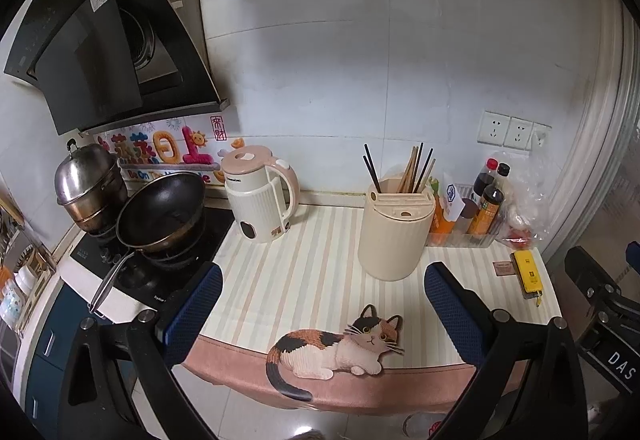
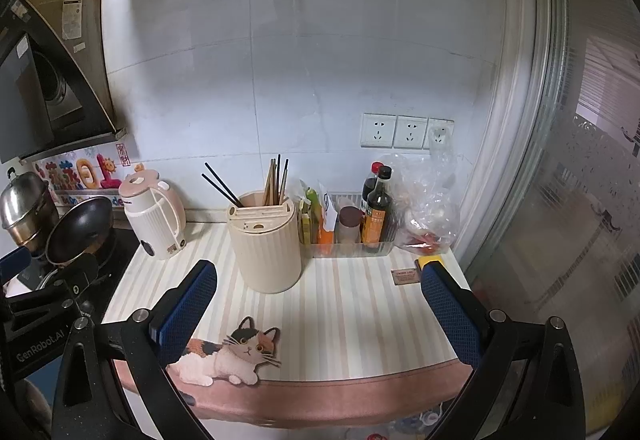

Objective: Organize utensils

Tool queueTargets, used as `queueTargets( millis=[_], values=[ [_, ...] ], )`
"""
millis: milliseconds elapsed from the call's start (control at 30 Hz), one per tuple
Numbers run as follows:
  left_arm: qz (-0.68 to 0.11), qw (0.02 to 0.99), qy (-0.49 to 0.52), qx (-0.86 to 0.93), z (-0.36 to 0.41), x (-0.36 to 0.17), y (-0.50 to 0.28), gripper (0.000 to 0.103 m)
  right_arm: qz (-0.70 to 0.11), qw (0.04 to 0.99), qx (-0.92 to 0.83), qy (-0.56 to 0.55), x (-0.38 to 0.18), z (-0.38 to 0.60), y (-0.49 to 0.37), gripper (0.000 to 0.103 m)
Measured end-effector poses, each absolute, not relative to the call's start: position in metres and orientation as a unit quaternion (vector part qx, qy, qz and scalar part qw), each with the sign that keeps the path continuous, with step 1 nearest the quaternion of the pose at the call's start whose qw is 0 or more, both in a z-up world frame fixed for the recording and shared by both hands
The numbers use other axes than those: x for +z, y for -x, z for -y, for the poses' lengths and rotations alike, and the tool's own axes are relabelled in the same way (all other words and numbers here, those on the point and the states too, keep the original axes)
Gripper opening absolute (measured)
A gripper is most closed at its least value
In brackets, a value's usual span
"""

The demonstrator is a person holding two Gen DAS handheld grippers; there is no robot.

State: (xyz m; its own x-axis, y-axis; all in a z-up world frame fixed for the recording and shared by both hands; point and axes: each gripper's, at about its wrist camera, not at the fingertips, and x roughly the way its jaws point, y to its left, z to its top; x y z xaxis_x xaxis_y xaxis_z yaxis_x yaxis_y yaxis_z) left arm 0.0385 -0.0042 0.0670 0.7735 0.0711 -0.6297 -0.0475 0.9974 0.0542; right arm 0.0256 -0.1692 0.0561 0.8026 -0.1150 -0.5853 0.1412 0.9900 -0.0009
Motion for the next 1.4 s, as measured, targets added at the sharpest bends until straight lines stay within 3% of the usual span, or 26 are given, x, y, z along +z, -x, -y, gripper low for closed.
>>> queueTargets(
  millis=[1400],
  values=[
    [-0.333, 0.942, -0.017, 0.036, 0.0091, 0.0676, -0.0405, 0.103, -0.306, 0.949, -0.069, -0.021, 0.0558, 0.1709, -0.0297, 0.103]
  ],
)
